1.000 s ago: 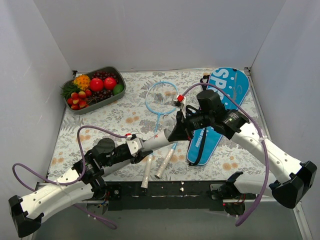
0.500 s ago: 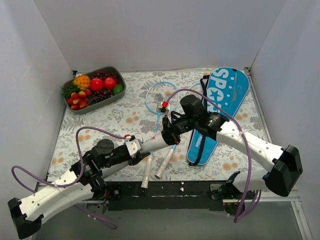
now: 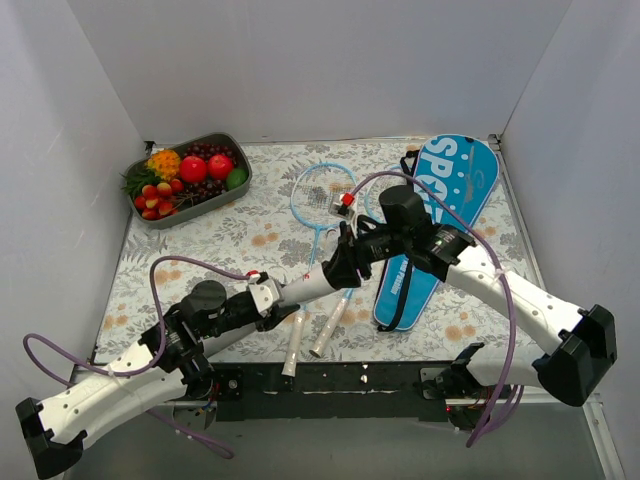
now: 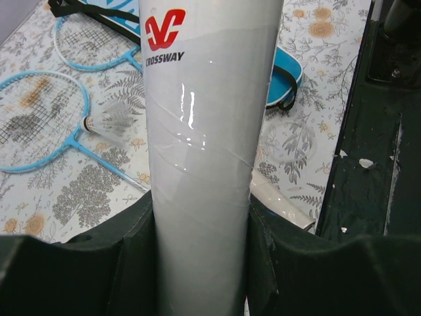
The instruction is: Pack up the badminton gear
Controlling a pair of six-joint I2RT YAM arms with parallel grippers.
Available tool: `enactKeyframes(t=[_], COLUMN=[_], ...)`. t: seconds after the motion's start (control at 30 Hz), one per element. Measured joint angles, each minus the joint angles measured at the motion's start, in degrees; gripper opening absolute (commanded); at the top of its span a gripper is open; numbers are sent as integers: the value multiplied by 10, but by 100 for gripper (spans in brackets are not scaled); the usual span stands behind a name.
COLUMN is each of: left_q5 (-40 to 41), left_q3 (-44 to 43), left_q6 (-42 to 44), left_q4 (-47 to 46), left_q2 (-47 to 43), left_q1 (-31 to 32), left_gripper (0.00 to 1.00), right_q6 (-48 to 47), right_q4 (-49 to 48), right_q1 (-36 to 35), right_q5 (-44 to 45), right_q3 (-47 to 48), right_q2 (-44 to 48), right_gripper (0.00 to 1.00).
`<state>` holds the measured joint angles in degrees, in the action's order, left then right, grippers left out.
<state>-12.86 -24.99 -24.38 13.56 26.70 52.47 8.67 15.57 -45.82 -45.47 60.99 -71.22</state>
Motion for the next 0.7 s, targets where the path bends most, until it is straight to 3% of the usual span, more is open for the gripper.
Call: enactKeyframes(t=[0.17, 0.37, 0.53, 0.7], left_q5=[15, -2, -3, -3], left_q3=[2, 3, 3, 3], left_q6=[-3, -1, -1, -1], left_q4=[-28, -57, -63, -63], left_q2=[-1, -11, -11, -11], left_q1=[-1, 3, 3, 3], left_gripper=[0, 0, 0, 0], right_q6=[5, 26, 101, 212], right_q4=[40, 42, -2, -85], right_q1=[73, 176, 185, 184], right_q5=[-12, 53, 106, 160], right_q3=[31, 49, 11, -91], right_q2=[24, 53, 40, 9], right_gripper=[54, 54, 55, 56])
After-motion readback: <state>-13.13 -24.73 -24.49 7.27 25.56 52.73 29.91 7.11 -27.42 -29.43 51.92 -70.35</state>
